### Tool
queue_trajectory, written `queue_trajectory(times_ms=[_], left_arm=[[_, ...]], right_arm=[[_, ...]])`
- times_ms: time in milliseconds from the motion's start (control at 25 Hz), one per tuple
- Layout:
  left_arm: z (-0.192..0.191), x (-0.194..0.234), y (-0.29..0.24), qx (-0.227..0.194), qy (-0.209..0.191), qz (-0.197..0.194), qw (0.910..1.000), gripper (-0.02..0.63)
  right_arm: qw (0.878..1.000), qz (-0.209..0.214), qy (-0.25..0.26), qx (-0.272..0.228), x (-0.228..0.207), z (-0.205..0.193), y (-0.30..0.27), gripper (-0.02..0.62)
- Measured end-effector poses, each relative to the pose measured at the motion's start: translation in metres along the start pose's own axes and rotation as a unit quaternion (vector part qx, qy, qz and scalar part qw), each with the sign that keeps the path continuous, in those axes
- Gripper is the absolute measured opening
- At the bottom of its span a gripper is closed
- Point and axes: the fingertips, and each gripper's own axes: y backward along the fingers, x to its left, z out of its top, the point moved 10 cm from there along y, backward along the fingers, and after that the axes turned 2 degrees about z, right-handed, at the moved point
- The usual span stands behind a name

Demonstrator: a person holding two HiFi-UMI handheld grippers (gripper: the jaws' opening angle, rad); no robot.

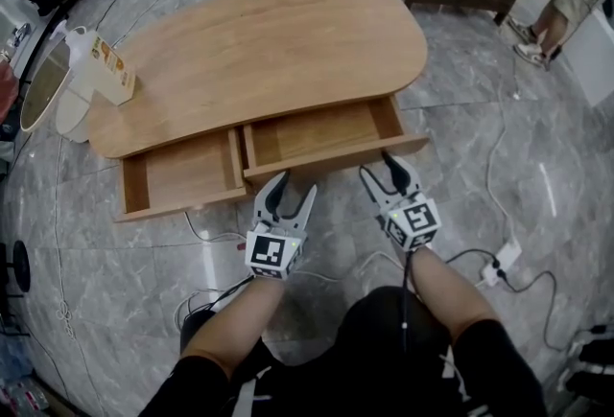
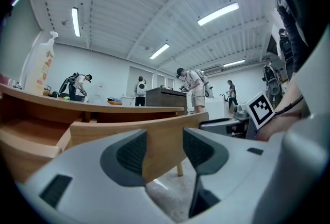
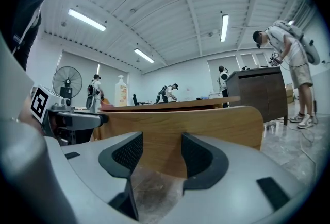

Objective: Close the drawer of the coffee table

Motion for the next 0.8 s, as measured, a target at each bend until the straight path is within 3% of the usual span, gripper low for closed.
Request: queue_trajectory(times_ms=[800], left_arm=[[0.0,0.027,-0.037,-0.011,0.012,0.016,0.9997,0.219]], right_arm=[[1.0,-0.013,0.007,0.001,-0.018,0.005,-0.044,0.234]])
